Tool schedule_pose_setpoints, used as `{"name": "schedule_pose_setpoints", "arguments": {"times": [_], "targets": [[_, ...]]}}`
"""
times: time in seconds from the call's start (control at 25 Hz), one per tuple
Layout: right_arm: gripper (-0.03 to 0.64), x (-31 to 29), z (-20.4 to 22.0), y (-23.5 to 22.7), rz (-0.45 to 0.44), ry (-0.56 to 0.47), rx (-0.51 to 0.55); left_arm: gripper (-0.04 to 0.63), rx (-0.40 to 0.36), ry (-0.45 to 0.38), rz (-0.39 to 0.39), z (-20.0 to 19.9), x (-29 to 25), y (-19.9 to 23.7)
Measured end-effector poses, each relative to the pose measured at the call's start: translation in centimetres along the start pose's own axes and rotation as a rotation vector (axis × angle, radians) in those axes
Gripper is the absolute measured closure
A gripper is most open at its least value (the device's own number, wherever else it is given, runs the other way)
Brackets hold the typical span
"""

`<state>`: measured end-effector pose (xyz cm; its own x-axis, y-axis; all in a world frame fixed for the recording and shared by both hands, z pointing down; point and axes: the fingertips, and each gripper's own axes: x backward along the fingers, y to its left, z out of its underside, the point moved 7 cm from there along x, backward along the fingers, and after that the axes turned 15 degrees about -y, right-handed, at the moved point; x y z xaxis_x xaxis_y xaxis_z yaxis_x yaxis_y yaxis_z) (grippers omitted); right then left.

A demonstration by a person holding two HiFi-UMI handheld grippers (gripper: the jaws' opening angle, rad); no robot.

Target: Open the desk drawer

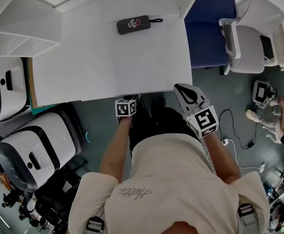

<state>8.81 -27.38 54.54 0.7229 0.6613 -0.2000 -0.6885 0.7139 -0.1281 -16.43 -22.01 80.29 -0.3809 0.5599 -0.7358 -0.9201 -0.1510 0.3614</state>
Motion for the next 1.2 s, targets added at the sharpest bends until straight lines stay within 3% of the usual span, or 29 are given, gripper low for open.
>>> {"name": "schedule_pose_setpoints", "arguments": {"times": [0.24, 0.64, 1.2], "targets": [[0.615, 0.2, 0.3, 0.1, -0.007, 0.015, -0.008, 0.495, 0.020, 0.010, -0.028, -0.1, -0.5, -0.1], [0.614, 0.4, 0.8, 0.3, -0.019, -0.004, -0.034, 0.499, 0.017, 0.030, 0.011, 0.1, -0.5, -0.2], [0.614, 3.3, 2.2, 0.9, -0.022, -0.016, -0.056, 0.499, -0.003, 0.077, -0.019, 3.7, 1.8, -1.6]]}}
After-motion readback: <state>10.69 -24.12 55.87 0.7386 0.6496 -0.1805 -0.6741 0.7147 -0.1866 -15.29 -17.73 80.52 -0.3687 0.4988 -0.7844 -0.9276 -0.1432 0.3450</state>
